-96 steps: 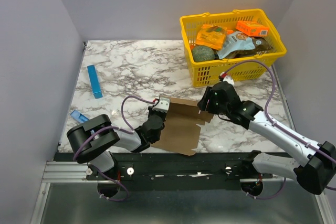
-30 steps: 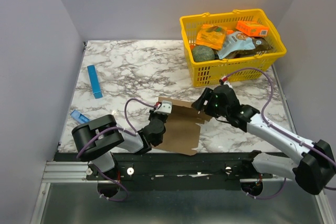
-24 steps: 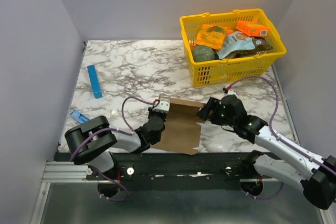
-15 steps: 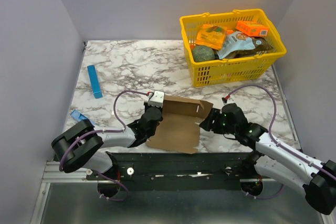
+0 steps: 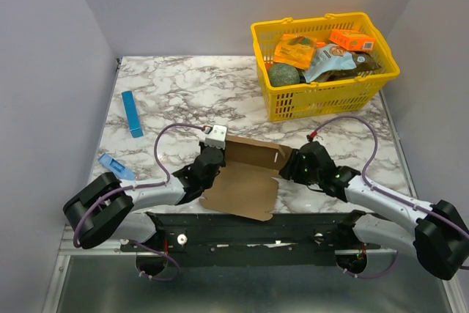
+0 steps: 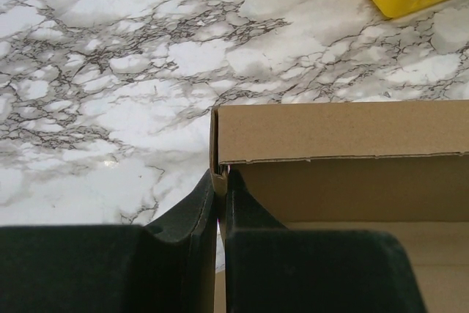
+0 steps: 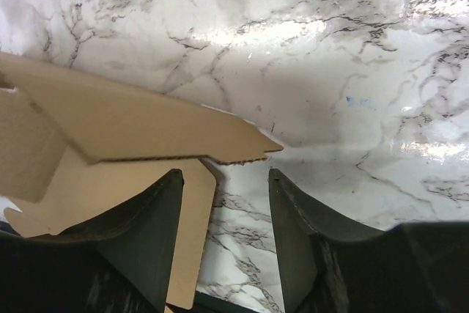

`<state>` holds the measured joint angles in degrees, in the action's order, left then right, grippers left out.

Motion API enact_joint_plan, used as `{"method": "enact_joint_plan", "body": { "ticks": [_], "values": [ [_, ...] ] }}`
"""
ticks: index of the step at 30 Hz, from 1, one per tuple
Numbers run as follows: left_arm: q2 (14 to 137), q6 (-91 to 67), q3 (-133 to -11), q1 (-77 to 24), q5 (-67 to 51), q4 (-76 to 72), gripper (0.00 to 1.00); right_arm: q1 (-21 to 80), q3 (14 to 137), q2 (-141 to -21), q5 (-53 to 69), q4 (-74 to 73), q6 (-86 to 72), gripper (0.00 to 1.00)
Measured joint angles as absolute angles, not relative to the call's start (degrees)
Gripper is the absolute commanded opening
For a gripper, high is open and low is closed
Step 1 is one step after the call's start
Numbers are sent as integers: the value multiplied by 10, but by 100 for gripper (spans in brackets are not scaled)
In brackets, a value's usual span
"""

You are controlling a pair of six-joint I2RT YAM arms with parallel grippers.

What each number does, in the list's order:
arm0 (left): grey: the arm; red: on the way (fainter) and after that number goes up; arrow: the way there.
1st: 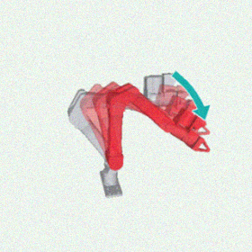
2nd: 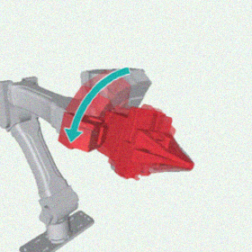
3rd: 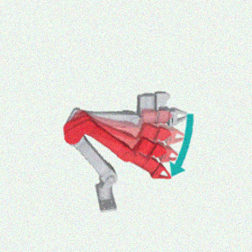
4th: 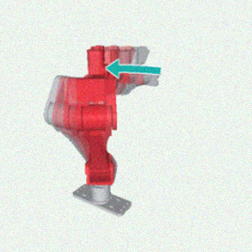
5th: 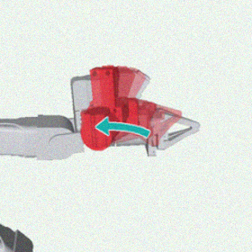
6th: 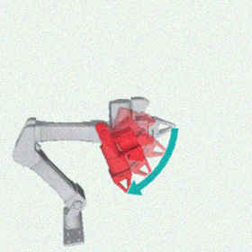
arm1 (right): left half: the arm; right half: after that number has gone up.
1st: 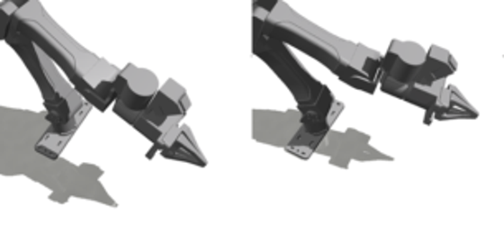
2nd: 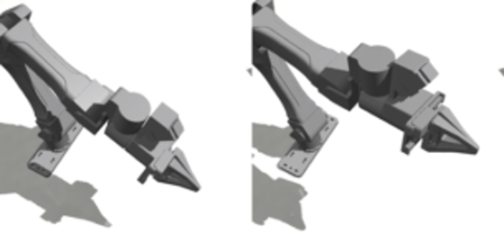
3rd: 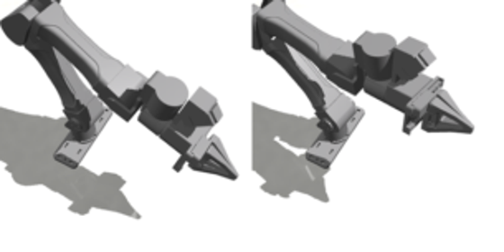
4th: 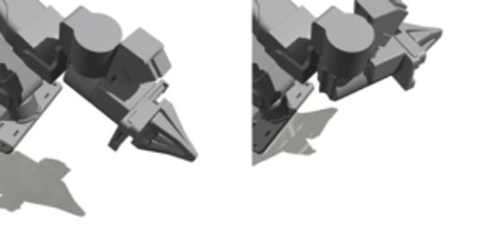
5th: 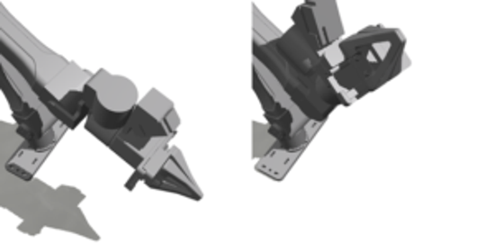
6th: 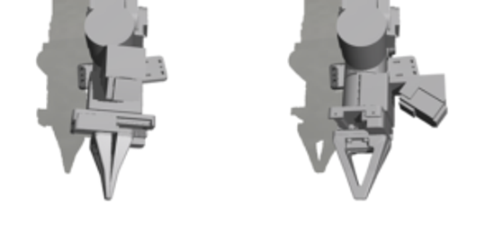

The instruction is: Fold the paper box

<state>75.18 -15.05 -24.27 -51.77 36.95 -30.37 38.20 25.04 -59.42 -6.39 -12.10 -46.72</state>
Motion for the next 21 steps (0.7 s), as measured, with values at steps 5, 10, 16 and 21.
{"method": "enact_joint_plan", "body": {
  "ticks": [5, 10, 16, 21],
  "values": [
    [745, -155, -242, -515, 364, -302, 0, 383, 250, -607, -77, -110, -482, 60],
    [741, -160, -237, -515, 357, -302, 0, 383, 250, -637, -82, -86, -487, 59],
    [731, -169, -230, -514, 350, -302, 0, 383, 250, -664, -88, -67, -491, 59],
    [724, -174, -223, -513, 349, -302, 0, 383, 250, -686, -89, -47, -497, 54]
  ]
}}
